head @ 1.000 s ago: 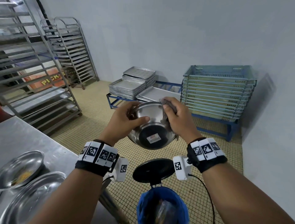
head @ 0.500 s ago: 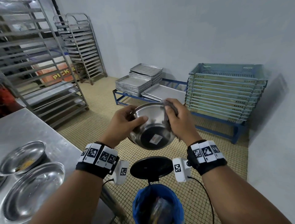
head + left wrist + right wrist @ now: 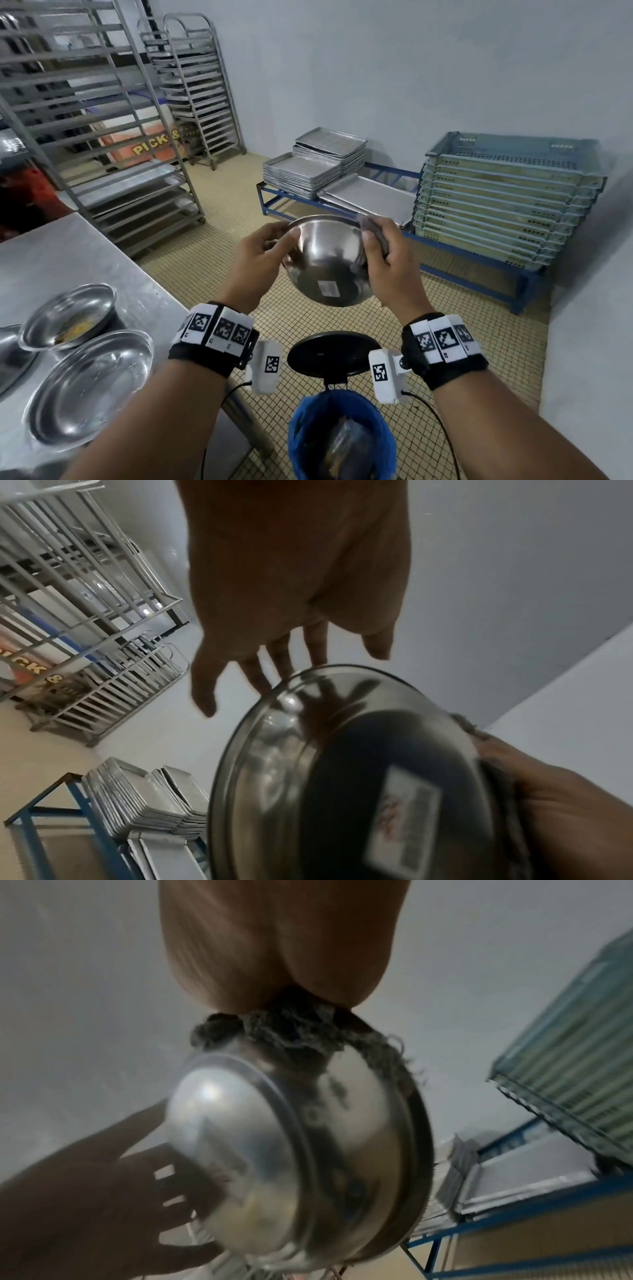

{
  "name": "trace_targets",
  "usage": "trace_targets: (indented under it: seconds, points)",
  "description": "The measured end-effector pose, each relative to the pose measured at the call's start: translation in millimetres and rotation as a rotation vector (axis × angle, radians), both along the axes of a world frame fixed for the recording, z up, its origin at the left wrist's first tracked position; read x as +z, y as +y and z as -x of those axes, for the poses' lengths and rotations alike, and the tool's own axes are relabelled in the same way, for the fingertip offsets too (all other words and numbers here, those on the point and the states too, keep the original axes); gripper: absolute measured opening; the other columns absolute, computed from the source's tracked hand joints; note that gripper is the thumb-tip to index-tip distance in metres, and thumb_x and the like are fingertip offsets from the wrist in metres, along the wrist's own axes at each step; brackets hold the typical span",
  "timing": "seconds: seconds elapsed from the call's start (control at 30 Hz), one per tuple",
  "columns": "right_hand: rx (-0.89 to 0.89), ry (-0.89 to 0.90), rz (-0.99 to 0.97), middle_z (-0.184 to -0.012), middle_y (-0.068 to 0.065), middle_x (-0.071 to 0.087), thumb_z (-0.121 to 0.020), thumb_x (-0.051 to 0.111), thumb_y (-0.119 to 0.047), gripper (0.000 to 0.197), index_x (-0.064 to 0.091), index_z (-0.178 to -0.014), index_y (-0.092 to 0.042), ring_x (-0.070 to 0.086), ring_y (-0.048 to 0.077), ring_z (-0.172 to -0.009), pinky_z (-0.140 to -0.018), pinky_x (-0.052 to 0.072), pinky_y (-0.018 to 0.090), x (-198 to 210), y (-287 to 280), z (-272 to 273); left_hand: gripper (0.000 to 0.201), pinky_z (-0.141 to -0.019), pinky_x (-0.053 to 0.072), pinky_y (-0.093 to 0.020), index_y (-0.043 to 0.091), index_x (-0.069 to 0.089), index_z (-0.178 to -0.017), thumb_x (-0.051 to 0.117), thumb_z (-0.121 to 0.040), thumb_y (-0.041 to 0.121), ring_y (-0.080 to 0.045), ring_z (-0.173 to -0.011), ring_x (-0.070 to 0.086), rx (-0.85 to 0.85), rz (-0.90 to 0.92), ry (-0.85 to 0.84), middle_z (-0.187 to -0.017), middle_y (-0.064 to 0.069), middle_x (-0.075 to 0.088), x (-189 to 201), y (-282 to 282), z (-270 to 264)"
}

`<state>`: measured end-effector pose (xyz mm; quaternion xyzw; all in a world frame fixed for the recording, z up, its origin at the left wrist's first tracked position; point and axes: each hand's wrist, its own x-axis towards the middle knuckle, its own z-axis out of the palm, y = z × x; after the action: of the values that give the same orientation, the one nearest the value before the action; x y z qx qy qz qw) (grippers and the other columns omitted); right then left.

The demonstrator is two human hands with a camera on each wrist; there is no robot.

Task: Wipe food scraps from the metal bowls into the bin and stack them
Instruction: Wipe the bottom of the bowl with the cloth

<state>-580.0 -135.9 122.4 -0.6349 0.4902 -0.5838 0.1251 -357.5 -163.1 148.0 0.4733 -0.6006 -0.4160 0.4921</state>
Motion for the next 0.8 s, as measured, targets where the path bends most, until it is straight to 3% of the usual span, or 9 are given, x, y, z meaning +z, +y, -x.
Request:
trace_targets:
  seconds: [0.07,0.13,0.23,0.3,0.37,0.43,0.53,0.67,0.8]
  points:
    - [0.004,0.187,0.051,-0.110,-0.007,0.066,-0.106,0.049,-0.031,0.024,0.061,-0.125,-0.022,0.061,0.010,-0.100,-0.087,0.051,0.033,0,0,-9,0.046,-0.093,0.055,-0.050,0.024,0.065,-0.131,0.051,-0.103,0.057,-0.021,-0.118,0.063,0.072,-0.194,0.022,-0.118,0.008,0.069,1,4,-2]
    - [0.027,0.343,0.062,-0.110,-0.003,0.066,-0.105,0.046,-0.033,0.028,0.059,-0.126,-0.021,0.059,0.016,-0.101,-0.092,0.047,0.040,-4,2,-17,0.064,-0.089,0.060,-0.055,0.017,0.059,-0.134,0.046,-0.100,0.069,-0.036,-0.116,0.066,0.102,-0.421,0.106,-0.122,-0.003,0.066,3,12,-1]
    - [0.105,0.484,0.145,-0.105,0.000,0.067,-0.102,0.046,-0.031,0.028,0.057,-0.126,-0.021,0.057,0.014,-0.098,-0.095,0.039,0.035,-11,12,-28,0.036,-0.085,0.062,-0.054,0.005,0.063,-0.105,0.059,-0.104,0.041,-0.039,-0.092,0.074,0.102,-0.550,0.224,-0.103,-0.017,0.069,-2,29,1]
    - [0.228,0.441,0.162,-0.105,-0.005,0.067,-0.101,0.047,-0.030,0.027,0.057,-0.125,-0.022,0.052,0.000,-0.098,-0.093,0.039,0.031,-13,24,-34,0.016,-0.078,0.061,-0.053,0.003,0.058,-0.091,0.056,-0.102,0.014,-0.030,-0.079,0.066,0.193,-0.523,0.317,-0.090,-0.015,0.060,-12,40,-4]
    - [0.326,0.293,0.084,-0.108,-0.014,0.065,-0.101,0.047,-0.032,0.027,0.058,-0.125,-0.027,0.050,-0.012,-0.100,-0.090,0.044,0.027,-20,33,-36,0.011,-0.076,0.061,-0.049,0.002,0.061,-0.097,0.051,-0.100,0.001,-0.029,-0.081,0.063,0.273,-0.467,0.365,-0.094,-0.021,0.061,-24,51,-15]
    - [0.343,0.133,-0.017,-0.109,-0.009,0.067,-0.101,0.046,-0.036,0.029,0.060,-0.125,-0.027,0.060,0.001,-0.101,-0.084,0.053,0.034,-28,34,-38,0.036,-0.077,0.061,-0.048,0.004,0.068,-0.121,0.050,-0.092,-0.008,-0.034,-0.089,0.066,0.336,-0.398,0.406,-0.111,-0.026,0.068,-33,65,-31]
    - [0.228,0.056,-0.062,-0.107,-0.003,0.067,-0.103,0.047,-0.040,0.033,0.061,-0.126,-0.023,0.063,0.017,-0.098,-0.082,0.056,0.043,-32,30,-51,0.053,-0.079,0.059,-0.049,0.018,0.071,-0.129,0.054,-0.087,-0.009,-0.035,-0.086,0.068,0.398,-0.306,0.428,-0.107,-0.018,0.074,-40,92,-63]
    - [0.201,0.035,-0.136,-0.112,-0.006,0.067,-0.107,0.049,-0.033,0.026,0.063,-0.125,-0.021,0.063,0.011,-0.101,-0.087,0.056,0.037,-26,24,-98,0.037,-0.062,0.062,-0.037,0.013,0.074,-0.124,0.056,-0.096,-0.005,-0.031,-0.071,0.070,0.444,-0.211,0.472,-0.097,-0.019,0.073,-40,127,-111]
    - [0.296,0.103,-0.284,-0.112,-0.006,0.064,-0.105,0.050,-0.030,0.023,0.064,-0.122,-0.022,0.061,0.009,-0.101,-0.088,0.052,0.031,-21,19,-174,0.032,-0.066,0.061,-0.033,0.011,0.077,-0.114,0.058,-0.094,-0.005,-0.024,-0.078,0.072,0.525,-0.129,0.467,-0.097,-0.012,0.076,-38,159,-170]
